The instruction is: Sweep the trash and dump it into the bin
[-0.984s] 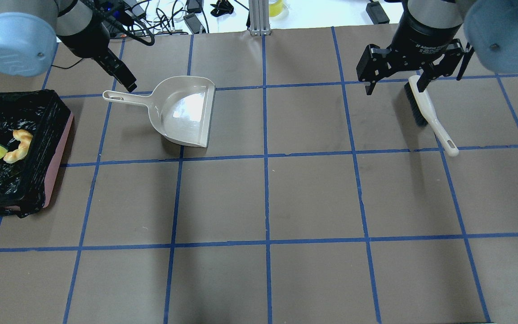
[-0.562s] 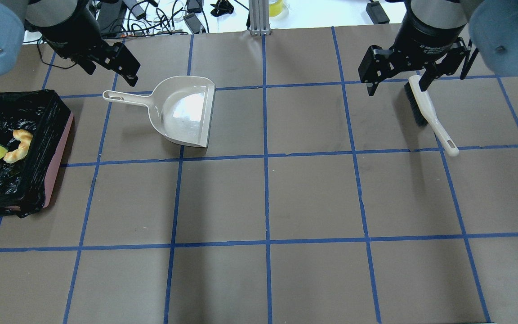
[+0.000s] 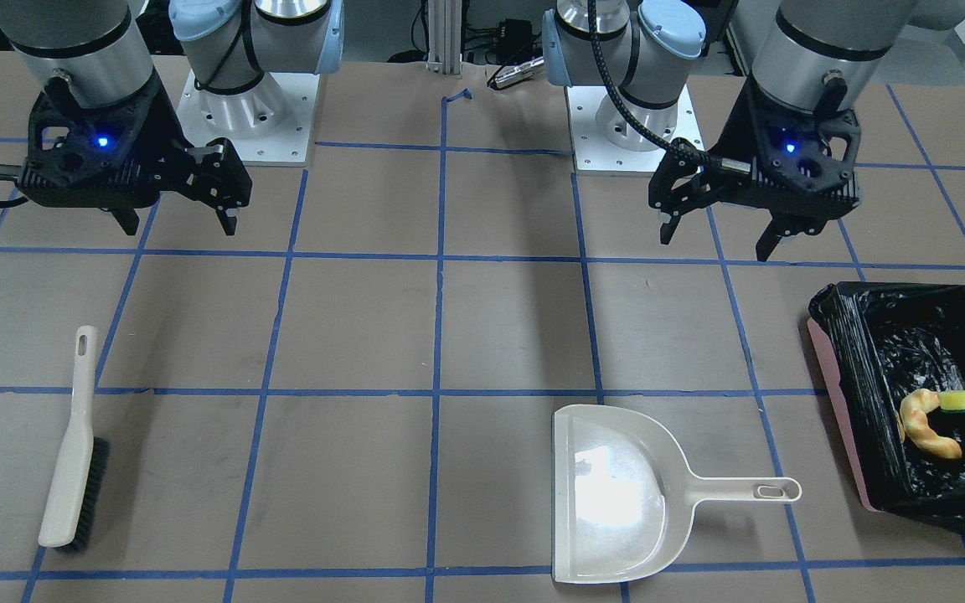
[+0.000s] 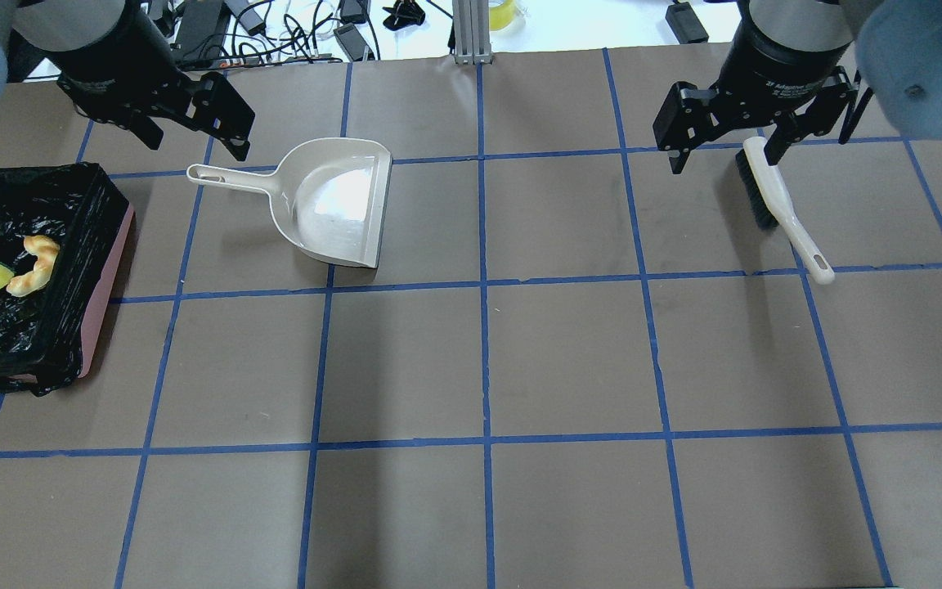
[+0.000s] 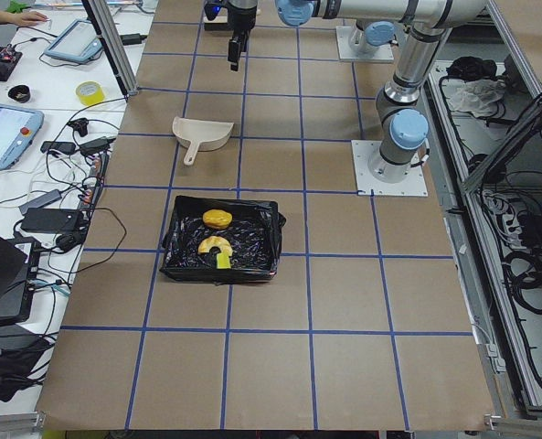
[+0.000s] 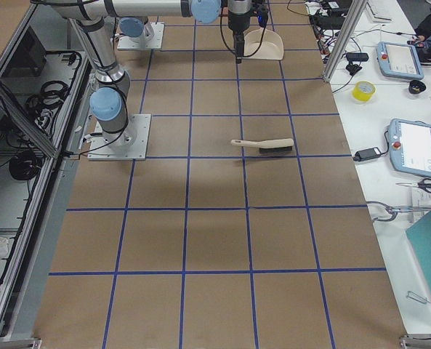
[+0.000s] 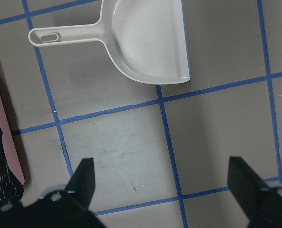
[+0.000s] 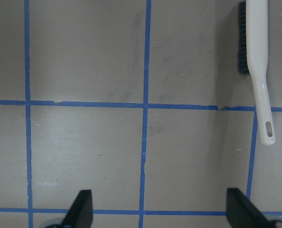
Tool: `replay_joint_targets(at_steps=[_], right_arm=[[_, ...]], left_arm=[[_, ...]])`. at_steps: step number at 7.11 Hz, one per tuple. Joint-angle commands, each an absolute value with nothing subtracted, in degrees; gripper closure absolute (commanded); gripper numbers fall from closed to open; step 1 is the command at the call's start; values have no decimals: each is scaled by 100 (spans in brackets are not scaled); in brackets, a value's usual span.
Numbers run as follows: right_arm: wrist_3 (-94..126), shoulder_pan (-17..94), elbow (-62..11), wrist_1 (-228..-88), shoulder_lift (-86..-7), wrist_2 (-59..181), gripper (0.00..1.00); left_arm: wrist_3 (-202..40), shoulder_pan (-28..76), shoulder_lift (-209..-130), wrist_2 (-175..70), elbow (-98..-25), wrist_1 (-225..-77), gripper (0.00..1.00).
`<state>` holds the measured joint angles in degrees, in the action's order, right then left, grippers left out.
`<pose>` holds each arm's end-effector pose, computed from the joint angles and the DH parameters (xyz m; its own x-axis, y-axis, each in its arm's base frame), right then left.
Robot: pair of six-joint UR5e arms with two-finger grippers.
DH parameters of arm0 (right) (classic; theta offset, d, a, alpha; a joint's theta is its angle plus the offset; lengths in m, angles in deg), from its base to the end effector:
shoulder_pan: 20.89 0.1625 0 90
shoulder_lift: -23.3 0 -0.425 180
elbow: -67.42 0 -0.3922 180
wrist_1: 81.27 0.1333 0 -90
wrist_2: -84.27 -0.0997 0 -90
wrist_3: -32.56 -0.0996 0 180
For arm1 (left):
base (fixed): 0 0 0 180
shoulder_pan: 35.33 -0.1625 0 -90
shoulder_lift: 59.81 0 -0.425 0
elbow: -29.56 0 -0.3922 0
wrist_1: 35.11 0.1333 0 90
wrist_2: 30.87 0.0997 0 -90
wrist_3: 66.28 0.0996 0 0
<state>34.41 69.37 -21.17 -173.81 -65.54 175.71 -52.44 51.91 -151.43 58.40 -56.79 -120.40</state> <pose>0.1331 -0.5046 0.4945 -0.9990 -0.0356 0.0267 -0.0368 0.9982 -0.0478 -0.1096 -0.5206 0.5140 -0.9813 0.1920 -0.0158 0.1925 0.9743 -0.1170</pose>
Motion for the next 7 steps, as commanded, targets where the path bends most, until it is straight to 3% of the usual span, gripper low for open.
replay_joint_targets(at_steps=[1,7], right_arm=[[3441,6937,-2117,-17382,-6547,17594,0],[3397,6937,-2143,-17390,-6538,17621,0]], left_arm=[[-5292,5186,-15095,5843,-5710,-12080,0],[-5425,5177,-15174,5834,-5807,-12002,0]])
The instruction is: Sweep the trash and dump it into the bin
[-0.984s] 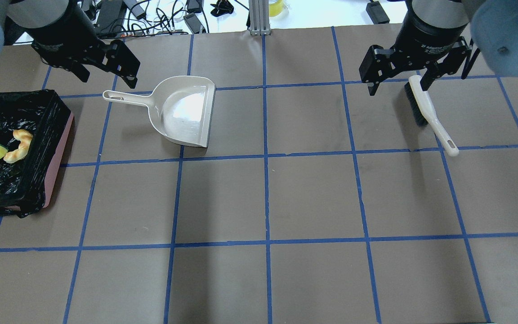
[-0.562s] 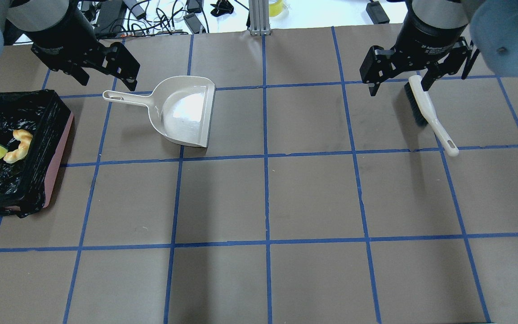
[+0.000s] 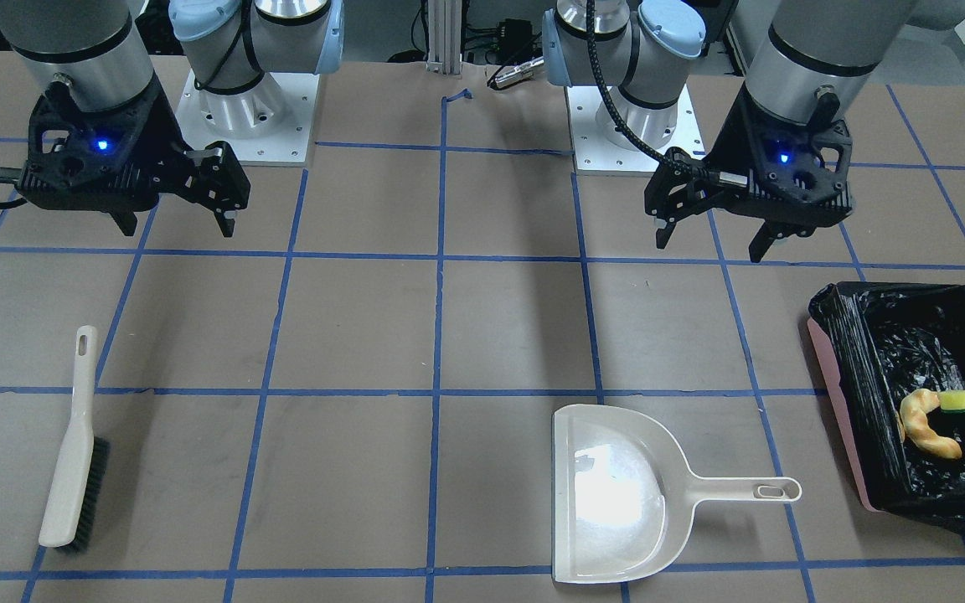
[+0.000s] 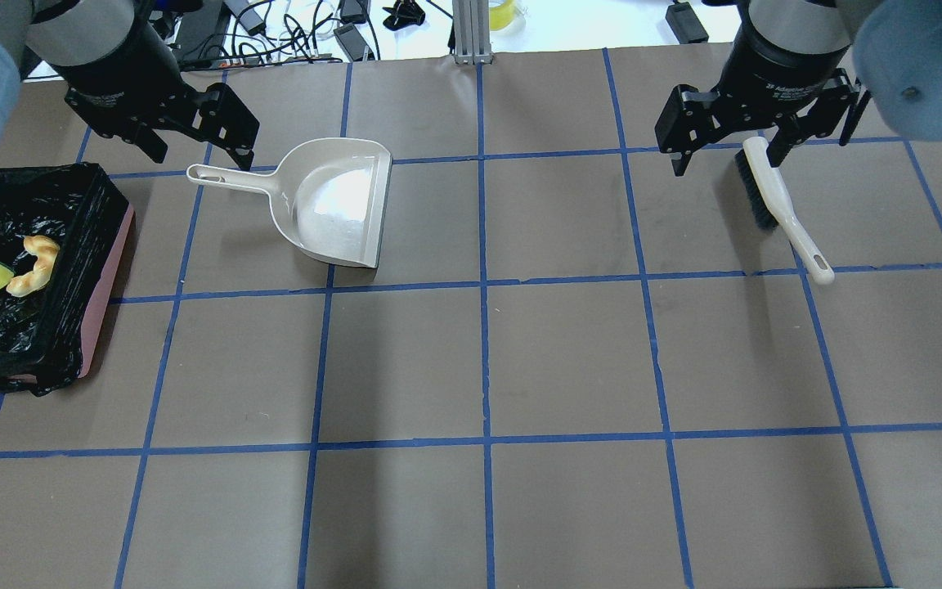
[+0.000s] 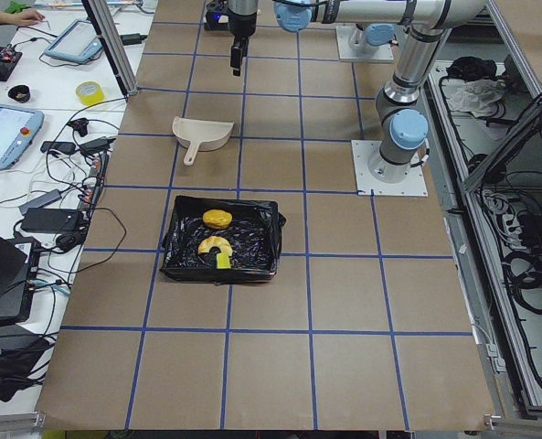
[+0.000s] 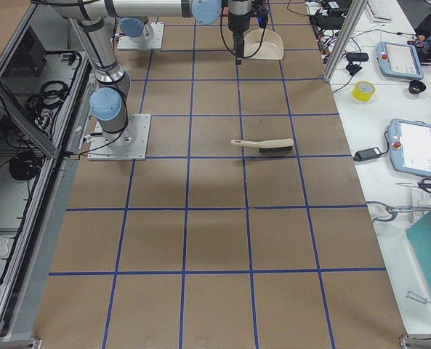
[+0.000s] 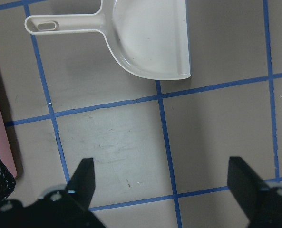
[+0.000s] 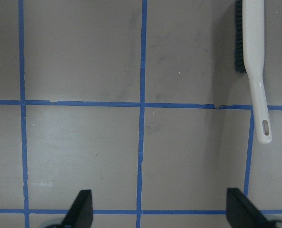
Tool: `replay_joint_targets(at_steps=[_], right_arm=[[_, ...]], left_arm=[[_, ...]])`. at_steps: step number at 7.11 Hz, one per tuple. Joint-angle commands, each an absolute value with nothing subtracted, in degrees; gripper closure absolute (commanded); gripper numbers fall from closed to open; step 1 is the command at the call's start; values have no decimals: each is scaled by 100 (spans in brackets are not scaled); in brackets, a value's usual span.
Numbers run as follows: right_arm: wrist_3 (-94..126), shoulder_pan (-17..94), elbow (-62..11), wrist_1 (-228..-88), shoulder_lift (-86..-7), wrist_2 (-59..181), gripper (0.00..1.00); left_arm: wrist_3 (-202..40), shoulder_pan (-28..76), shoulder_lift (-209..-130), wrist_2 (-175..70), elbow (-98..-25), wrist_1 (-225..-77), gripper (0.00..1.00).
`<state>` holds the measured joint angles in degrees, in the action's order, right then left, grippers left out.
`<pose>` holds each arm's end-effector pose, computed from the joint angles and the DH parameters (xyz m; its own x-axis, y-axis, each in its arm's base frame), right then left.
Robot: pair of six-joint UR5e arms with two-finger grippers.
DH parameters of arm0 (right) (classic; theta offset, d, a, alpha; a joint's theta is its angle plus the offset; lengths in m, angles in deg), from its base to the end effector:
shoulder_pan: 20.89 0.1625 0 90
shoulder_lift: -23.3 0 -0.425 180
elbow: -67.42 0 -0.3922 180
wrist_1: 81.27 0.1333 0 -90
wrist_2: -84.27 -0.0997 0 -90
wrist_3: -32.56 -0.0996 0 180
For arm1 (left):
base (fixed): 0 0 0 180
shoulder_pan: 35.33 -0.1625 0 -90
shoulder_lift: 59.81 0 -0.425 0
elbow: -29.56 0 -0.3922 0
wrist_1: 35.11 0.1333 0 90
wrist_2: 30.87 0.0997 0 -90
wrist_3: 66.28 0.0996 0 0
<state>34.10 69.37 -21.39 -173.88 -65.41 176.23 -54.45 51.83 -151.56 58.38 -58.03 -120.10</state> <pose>0.1322 -0.5051 0.4916 -0.9989 -0.0299 0.0353 -0.0314 0.9986 -0.0429 -0.1090 -0.5202 0.5026 -0.9876 0.1565 -0.0075 0.1565 0.9827 -0.0994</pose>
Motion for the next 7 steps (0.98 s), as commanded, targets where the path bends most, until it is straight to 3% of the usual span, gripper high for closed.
replay_joint_targets(at_steps=[1,7], right_arm=[[3397,6937,-2143,-17390,-6546,17629,0],[3397,6937,-2152,-17399,-6538,17621,0]], left_arm=[[-5424,5186,-15191,5826,-5807,-12002,0],[-5398,5142,-15218,5826,-5816,-11958,0]])
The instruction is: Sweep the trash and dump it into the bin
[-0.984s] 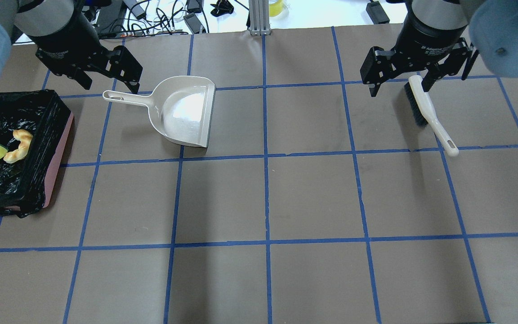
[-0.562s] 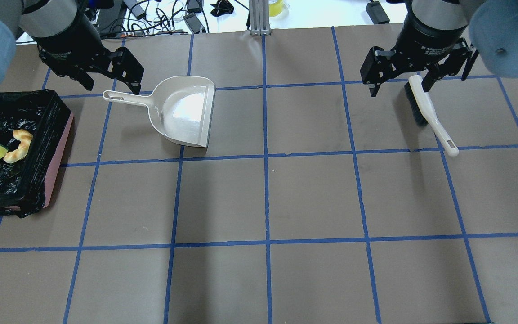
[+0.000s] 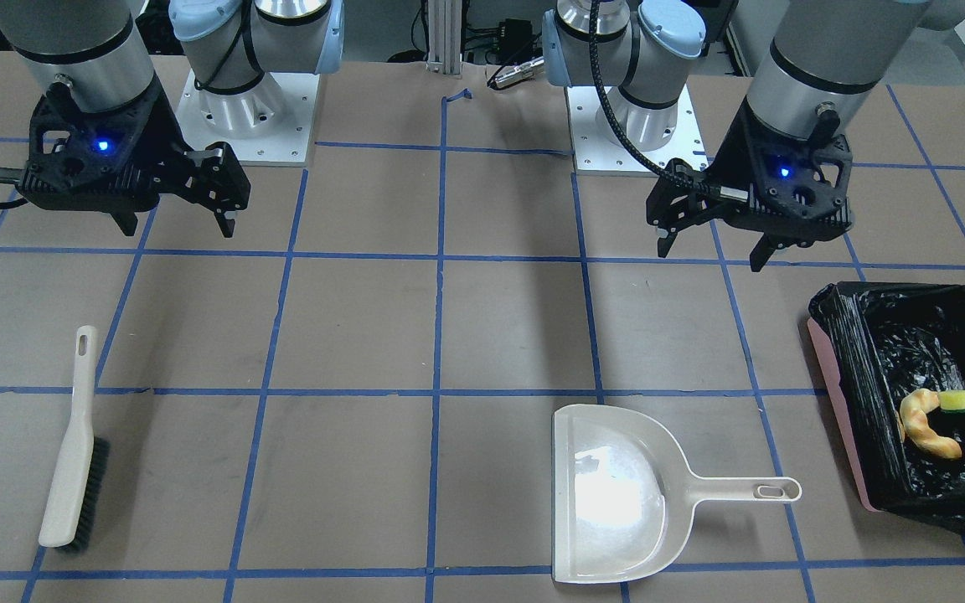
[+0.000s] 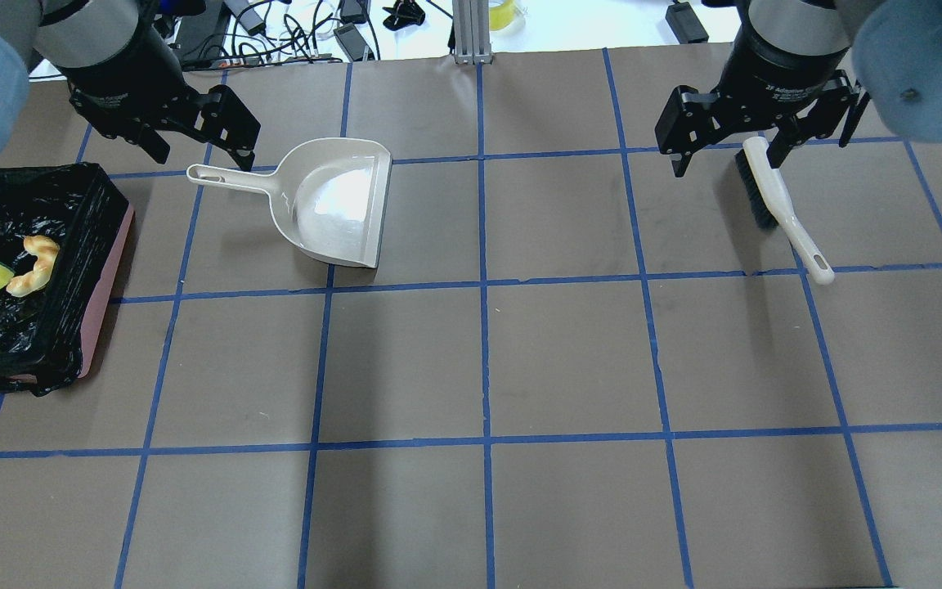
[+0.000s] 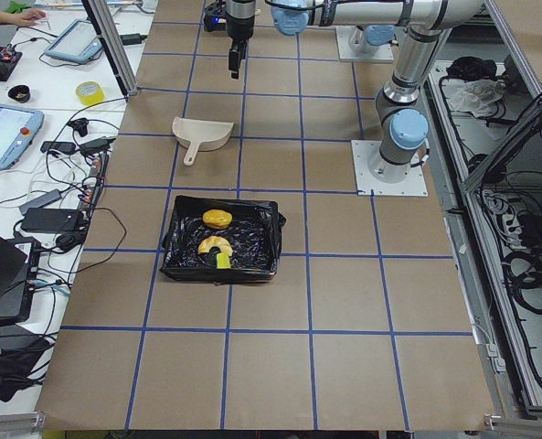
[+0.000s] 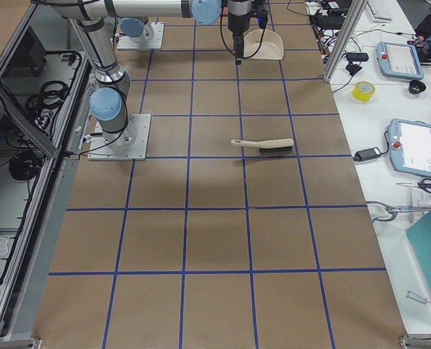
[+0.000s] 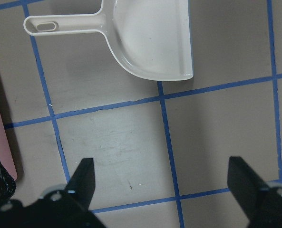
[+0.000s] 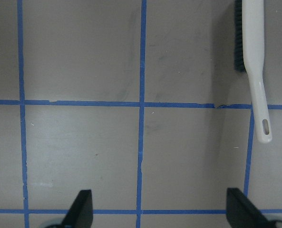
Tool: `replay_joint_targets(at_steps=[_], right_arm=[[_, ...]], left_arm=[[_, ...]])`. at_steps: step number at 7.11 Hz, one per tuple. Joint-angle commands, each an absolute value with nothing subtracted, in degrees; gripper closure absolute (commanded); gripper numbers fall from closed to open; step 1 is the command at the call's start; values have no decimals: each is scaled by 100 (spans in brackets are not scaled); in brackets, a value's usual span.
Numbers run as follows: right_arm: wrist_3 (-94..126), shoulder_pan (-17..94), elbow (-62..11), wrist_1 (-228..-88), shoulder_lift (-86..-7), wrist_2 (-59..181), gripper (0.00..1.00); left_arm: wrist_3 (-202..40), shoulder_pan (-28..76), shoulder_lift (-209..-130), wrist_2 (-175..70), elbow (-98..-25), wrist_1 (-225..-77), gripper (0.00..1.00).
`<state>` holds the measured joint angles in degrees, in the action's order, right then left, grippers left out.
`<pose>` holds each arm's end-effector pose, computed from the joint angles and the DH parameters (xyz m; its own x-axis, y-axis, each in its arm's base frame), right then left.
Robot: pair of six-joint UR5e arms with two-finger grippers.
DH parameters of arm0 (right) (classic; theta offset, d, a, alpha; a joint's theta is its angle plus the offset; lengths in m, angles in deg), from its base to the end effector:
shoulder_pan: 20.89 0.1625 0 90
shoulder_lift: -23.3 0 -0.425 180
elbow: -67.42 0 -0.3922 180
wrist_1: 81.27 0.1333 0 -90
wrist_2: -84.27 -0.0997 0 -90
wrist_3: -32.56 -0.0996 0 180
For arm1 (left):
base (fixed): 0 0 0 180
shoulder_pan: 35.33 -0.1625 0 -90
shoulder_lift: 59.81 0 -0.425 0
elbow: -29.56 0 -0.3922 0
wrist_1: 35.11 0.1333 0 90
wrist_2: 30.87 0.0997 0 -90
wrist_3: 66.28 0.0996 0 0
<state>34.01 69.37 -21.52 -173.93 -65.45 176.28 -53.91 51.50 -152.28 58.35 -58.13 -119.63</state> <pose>0.1321 -0.5048 0.4909 -0.9989 -0.0283 0.0361 -0.0298 0.9987 -0.0422 -0.1057 -0.5257 0.4961 -0.9871 0.1602 -0.0066 0.1601 0.9827 -0.0935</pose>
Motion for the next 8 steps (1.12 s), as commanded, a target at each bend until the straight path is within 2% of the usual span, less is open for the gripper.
replay_joint_targets(at_steps=[1,8], right_arm=[[3397,6937,-2152,-17391,-6546,17621,0],[3397,6937,-2170,-17399,-6538,17629,0]], left_arm=[[-5389,5142,-15253,5825,-5816,-11966,0],[-5389,5125,-15218,5834,-5807,-11958,0]])
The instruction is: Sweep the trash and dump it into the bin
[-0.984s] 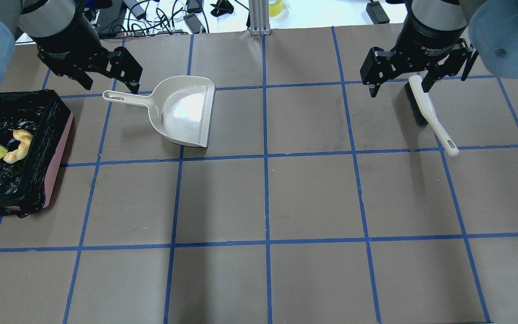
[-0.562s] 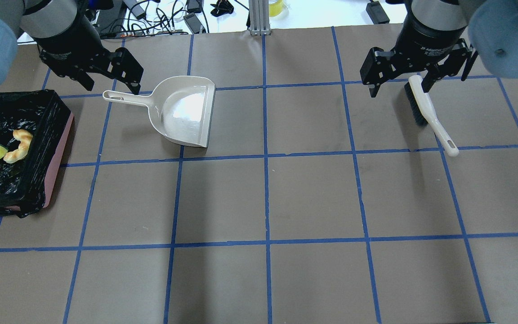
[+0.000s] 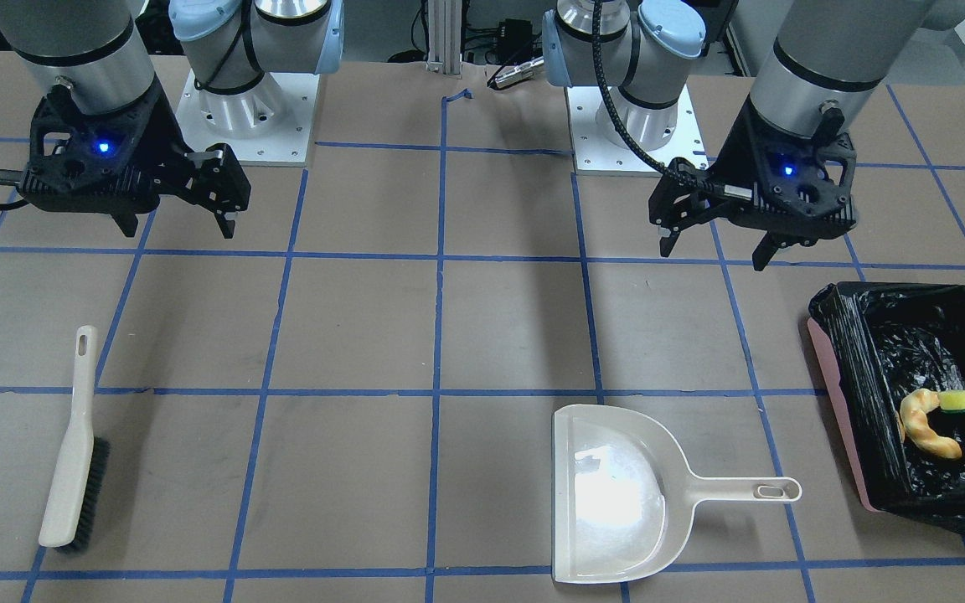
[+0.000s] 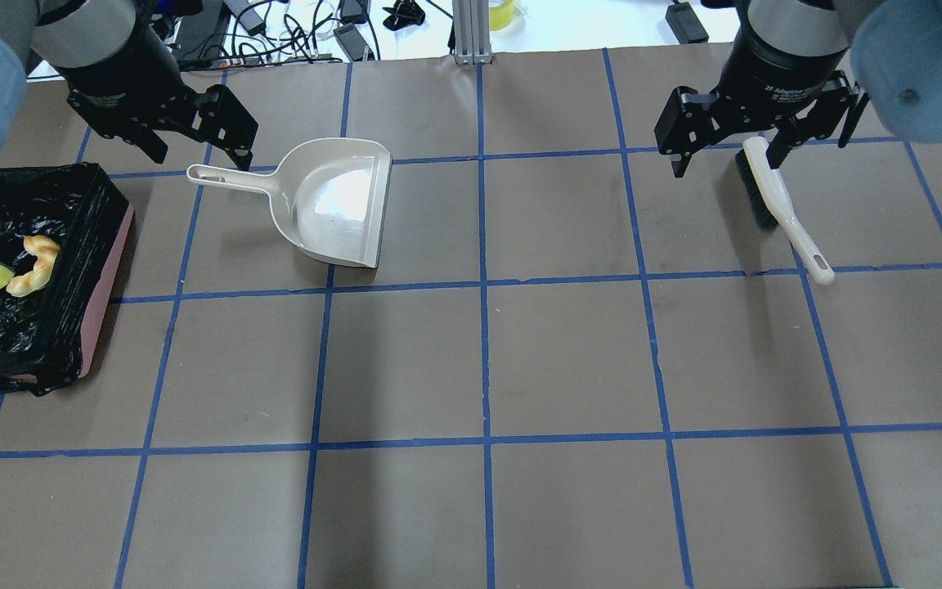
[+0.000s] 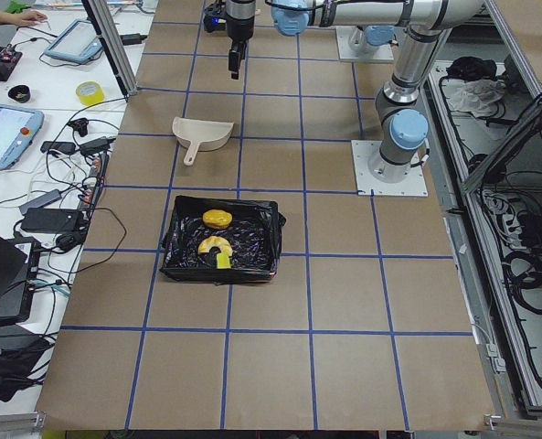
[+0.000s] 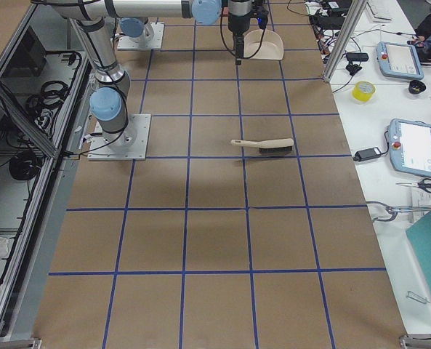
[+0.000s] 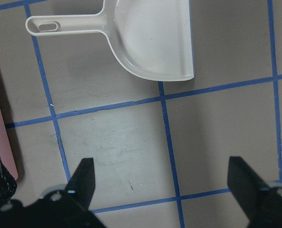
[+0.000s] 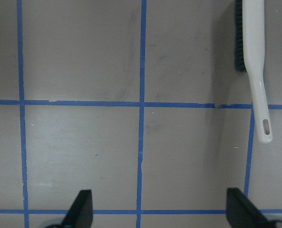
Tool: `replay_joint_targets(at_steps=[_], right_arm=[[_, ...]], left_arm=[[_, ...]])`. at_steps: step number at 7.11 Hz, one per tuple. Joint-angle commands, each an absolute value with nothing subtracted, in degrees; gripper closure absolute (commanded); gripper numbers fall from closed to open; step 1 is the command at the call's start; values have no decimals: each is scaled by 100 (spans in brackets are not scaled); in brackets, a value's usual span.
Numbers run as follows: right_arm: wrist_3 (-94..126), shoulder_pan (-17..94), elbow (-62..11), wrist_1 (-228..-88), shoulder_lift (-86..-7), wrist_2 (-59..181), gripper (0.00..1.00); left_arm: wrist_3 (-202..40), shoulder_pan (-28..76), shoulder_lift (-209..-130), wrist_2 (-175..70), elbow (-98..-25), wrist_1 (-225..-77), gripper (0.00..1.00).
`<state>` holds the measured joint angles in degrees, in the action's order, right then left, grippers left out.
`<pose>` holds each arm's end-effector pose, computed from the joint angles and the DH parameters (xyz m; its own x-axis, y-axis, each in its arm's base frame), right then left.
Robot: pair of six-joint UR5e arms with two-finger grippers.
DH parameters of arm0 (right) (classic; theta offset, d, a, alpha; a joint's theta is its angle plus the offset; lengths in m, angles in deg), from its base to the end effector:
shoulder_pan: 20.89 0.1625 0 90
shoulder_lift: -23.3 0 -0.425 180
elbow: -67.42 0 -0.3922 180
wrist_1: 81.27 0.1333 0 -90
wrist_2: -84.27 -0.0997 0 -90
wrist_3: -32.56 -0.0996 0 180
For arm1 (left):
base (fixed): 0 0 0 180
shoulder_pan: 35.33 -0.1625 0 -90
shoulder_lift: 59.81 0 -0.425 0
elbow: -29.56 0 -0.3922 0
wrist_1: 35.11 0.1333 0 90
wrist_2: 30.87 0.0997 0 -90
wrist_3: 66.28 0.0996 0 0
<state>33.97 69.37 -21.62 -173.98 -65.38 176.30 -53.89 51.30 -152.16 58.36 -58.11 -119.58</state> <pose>0.1321 -0.5051 0.4896 -0.9990 -0.0277 0.0364 -0.0291 0.9988 -0.0401 -0.1039 -0.5254 0.4974 -0.9876 0.1571 -0.0075 0.1570 0.9829 -0.0967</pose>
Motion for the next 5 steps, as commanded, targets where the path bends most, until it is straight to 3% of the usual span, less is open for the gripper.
replay_joint_targets(at_steps=[1,5], right_arm=[[3397,6937,-2170,-17399,-6546,17638,0],[3397,6937,-2170,-17391,-6547,17638,0]], left_arm=[[-5389,5125,-15218,5826,-5816,-11958,0],[-5380,5116,-15218,5834,-5807,-11931,0]])
